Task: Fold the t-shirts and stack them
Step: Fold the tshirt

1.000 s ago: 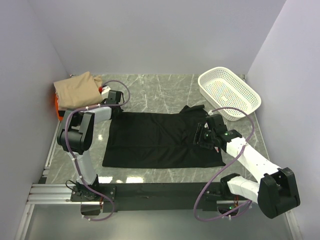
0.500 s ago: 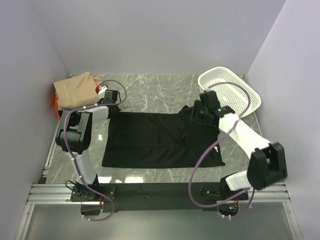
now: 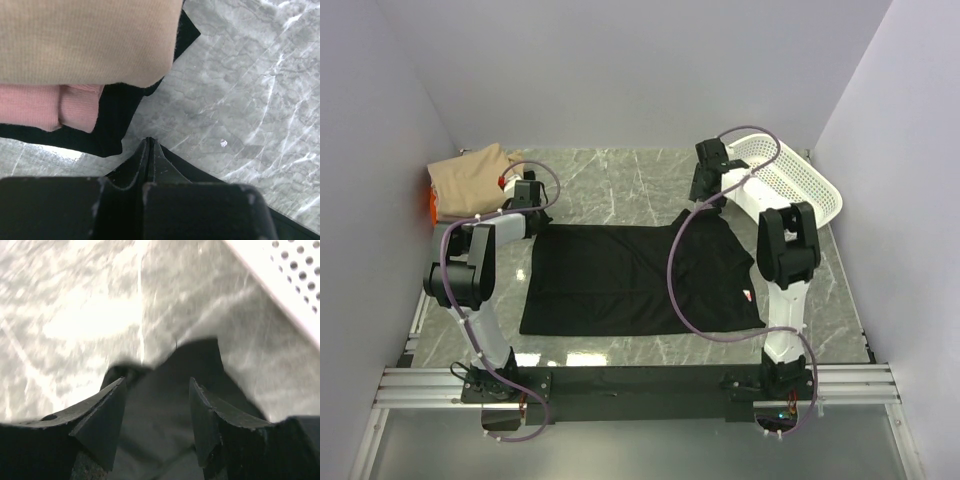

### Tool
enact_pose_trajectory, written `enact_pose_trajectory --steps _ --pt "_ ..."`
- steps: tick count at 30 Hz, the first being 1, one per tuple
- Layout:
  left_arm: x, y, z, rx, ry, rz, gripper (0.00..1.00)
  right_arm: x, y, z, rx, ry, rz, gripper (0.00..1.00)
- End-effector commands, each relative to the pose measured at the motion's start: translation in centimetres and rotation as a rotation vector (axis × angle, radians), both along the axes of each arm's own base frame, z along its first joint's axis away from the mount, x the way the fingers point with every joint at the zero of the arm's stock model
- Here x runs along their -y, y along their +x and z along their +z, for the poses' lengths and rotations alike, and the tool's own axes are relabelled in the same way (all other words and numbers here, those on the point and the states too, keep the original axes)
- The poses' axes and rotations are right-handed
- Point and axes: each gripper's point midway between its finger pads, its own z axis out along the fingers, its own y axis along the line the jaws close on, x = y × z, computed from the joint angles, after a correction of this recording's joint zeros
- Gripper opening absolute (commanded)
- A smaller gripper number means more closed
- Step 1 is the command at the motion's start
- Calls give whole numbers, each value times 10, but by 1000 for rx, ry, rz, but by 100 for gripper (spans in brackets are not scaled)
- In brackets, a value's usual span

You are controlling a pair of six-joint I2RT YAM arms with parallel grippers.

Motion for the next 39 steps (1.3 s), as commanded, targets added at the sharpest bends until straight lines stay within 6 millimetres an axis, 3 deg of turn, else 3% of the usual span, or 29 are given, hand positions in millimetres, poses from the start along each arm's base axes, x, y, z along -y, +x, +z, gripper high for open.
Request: enact_pose_trajectory --steps 1,10,19,25,28,31,32,36,39 --pt "3 4 10 39 -32 -8 0 12 15 2 0 -68 -27 60" --pt "5 5 9 39 -37 -15 0 35 7 -23 -38 -75 -91 60" --pt "5 5 7 38 -43 -16 0 36 10 -35 -63 -95 -79 59" --pt "3 4 7 37 -50 -13 0 32 15 -32 -48 -78 -55 43" --pt "2 5 8 43 -55 -13 0 25 16 -28 -45 -50 -33 31" --pt "1 5 9 46 -59 -12 0 12 14 -14 -8 7 7 10" --pt "2 4 8 44 -60 -15 0 8 14 1 26 26 18 0" --pt "2 4 8 47 -65 -16 0 -9 2 26 84 76 72 0" --pt "1 4 8 46 -67 -13 0 -11 -12 27 78 75 82 0"
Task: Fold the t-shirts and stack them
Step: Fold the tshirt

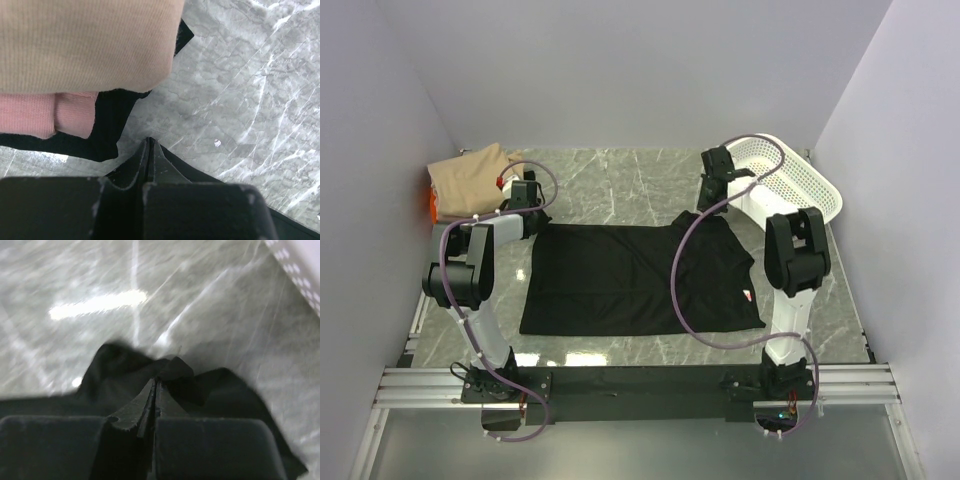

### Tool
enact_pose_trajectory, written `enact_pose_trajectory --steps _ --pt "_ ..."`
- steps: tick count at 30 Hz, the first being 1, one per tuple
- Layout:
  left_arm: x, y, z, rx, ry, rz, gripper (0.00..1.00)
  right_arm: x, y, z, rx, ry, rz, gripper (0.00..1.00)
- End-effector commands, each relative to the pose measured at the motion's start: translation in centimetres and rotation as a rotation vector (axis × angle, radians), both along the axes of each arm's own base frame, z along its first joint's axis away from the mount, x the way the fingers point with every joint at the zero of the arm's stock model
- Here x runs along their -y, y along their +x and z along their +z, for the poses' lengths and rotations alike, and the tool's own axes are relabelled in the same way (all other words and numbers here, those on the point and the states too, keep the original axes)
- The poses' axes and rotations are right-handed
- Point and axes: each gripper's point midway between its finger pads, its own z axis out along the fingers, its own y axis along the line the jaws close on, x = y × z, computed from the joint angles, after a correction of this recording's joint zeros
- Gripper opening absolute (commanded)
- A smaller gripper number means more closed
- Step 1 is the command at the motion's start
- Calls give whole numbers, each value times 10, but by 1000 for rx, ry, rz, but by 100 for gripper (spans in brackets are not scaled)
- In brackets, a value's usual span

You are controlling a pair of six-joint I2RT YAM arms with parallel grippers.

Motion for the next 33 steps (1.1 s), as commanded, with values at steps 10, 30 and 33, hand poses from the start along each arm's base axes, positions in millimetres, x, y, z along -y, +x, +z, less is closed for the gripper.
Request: enact_pose_trajectory --steps 10,30,33 --pt "-4 -2 13 44 -16 14 0 -14 -46 30 69 -16 52 0" --pt "5 -21 57 216 -52 -48 0 13 -116 57 111 -58 55 0" --pt "6 -33 62 230 -66 -47 0 14 -125 57 106 -61 60 0"
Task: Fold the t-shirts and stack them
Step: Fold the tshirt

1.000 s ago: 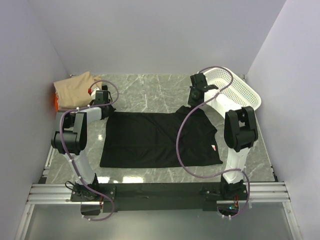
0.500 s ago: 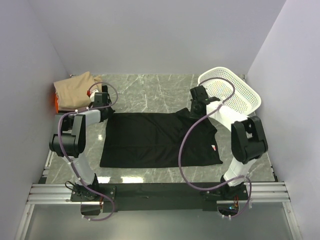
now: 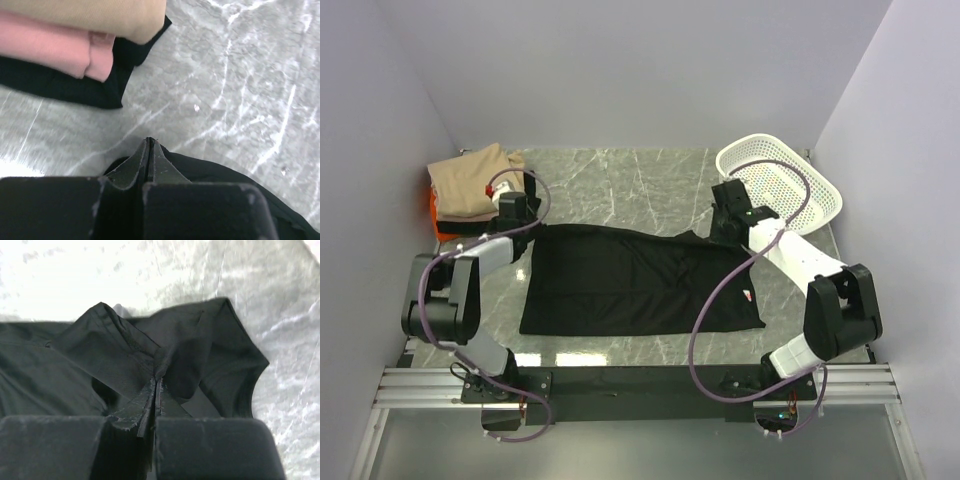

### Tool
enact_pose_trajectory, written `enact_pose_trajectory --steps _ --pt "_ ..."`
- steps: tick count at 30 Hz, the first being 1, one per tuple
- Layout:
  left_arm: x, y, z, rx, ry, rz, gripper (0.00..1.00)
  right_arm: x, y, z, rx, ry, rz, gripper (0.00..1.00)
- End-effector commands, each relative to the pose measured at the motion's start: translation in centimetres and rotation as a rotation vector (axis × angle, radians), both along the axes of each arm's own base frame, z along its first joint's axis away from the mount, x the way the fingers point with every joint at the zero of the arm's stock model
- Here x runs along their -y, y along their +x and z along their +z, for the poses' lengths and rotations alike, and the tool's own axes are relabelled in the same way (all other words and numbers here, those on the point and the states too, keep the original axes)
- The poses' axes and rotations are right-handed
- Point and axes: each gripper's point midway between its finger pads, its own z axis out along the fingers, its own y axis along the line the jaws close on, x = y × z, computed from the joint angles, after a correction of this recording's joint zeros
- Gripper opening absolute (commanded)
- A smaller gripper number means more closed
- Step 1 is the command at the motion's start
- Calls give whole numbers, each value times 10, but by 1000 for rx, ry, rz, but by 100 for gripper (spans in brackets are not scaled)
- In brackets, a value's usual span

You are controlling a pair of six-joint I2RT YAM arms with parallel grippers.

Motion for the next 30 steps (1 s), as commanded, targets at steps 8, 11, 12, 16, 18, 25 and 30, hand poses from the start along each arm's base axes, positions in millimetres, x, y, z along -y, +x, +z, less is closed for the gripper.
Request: enact_pose_trajectory --steps 8,11,12,16,18,25,30 --pt "-7 -44 23 47 -31 52 0 10 -35 15 25 -44 2 0" --pt "-7 -58 25 39 -42 53 0 15 -44 18 26 -58 -5 0" --pt "-6 -61 24 36 -45 52 0 17 -48 17 16 -67 -8 0" --pt "-8 -73 26 32 -43 59 0 20 -59 22 23 -65 -14 0" --pt "-7 -78 22 17 -47 56 0 19 -67 21 15 -68 -8 0" --pt "-9 -98 24 24 -56 98 0 24 -88 26 18 -72 -16 0" --pt "-7 -111 22 13 -71 103 0 24 -102 23 0 -71 -9 0"
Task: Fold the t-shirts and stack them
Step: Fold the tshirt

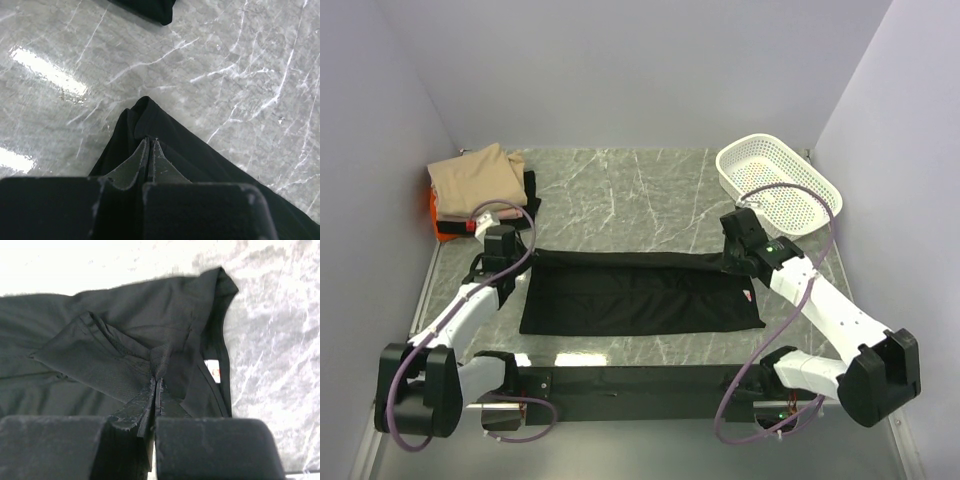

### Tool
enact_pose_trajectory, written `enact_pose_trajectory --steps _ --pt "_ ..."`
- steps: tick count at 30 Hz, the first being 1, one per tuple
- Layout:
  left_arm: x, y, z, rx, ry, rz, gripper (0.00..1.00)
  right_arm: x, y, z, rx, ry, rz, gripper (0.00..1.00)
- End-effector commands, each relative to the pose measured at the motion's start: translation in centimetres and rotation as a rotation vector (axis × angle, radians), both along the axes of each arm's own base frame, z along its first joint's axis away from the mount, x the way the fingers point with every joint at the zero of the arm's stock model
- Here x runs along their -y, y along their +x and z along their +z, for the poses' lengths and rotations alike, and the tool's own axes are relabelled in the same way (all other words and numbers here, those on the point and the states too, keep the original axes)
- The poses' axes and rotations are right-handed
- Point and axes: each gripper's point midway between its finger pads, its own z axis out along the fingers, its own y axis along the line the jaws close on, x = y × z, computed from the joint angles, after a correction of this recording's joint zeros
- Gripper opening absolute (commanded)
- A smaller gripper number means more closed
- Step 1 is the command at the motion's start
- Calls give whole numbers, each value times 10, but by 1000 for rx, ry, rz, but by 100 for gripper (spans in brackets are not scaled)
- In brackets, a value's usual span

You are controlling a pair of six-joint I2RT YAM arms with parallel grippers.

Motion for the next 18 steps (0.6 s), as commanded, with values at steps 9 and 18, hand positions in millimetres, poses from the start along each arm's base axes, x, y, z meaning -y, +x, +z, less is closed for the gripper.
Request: enact_pose_trajectory --steps 9,18 --pt "-6 -30 -12 -81 -4 79 0 3 -24 -12 -41 -21 -12 0" --pt "-21 -50 24 24 -25 188 30 -9 -37 6 -43 -47 14 49"
